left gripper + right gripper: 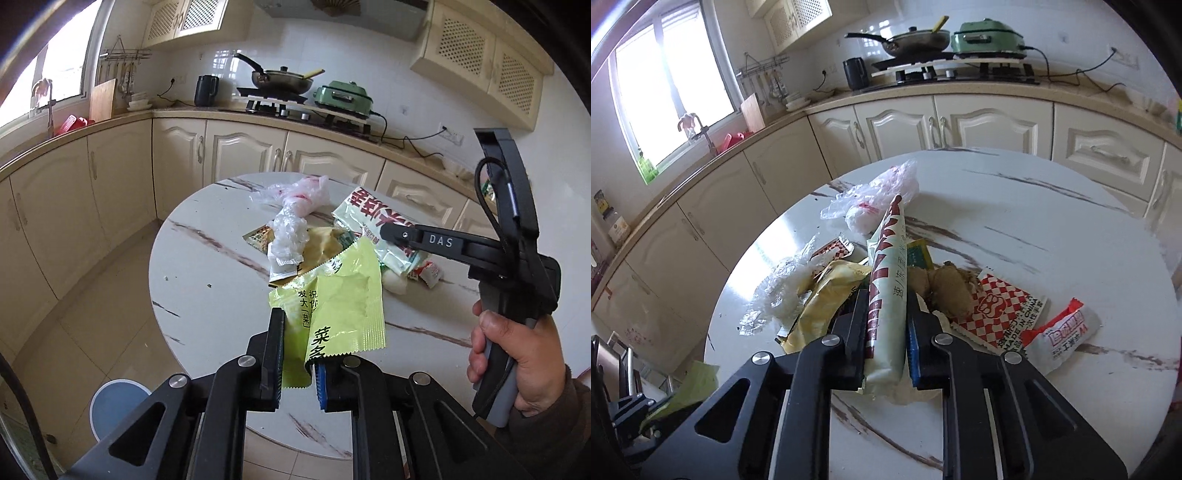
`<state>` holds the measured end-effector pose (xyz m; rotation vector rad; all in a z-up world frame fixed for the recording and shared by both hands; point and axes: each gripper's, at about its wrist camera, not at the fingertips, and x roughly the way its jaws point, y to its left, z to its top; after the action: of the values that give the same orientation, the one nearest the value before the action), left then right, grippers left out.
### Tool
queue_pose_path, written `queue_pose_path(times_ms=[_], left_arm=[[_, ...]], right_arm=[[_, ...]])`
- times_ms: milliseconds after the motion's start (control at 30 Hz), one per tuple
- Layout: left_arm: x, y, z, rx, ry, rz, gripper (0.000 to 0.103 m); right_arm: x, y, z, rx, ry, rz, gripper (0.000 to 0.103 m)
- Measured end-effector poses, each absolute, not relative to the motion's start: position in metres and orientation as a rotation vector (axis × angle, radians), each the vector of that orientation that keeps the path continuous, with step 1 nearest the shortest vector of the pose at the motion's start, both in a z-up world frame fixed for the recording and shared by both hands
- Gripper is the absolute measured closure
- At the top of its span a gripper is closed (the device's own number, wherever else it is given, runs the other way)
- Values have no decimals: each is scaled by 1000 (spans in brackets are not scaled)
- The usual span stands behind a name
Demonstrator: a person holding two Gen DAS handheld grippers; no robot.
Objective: Collect trash
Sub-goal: 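Grasp the green snack wrapper with the left gripper while the right grasps a striped packet, then carry both items over the blue bin and open both grippers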
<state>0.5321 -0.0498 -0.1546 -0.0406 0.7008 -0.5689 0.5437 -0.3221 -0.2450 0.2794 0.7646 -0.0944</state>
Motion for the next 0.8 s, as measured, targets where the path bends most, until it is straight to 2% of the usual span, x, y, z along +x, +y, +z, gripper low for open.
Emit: queue_pose_path(times_ms=[167, 433, 667, 800], left_arm=[[512, -25, -142, -80, 661, -577, 93], [477, 16, -131, -111, 627, -552, 93], [456, 74, -132, -154, 608, -472, 93], [456, 120, -148, -185, 635, -377, 93]], right_arm=[[516, -324, -215, 297, 655, -131, 87], [501, -315, -193, 320, 634, -103, 86], [499, -241, -167, 275, 600, 87, 86], [514, -171, -177, 232, 640, 240, 86]])
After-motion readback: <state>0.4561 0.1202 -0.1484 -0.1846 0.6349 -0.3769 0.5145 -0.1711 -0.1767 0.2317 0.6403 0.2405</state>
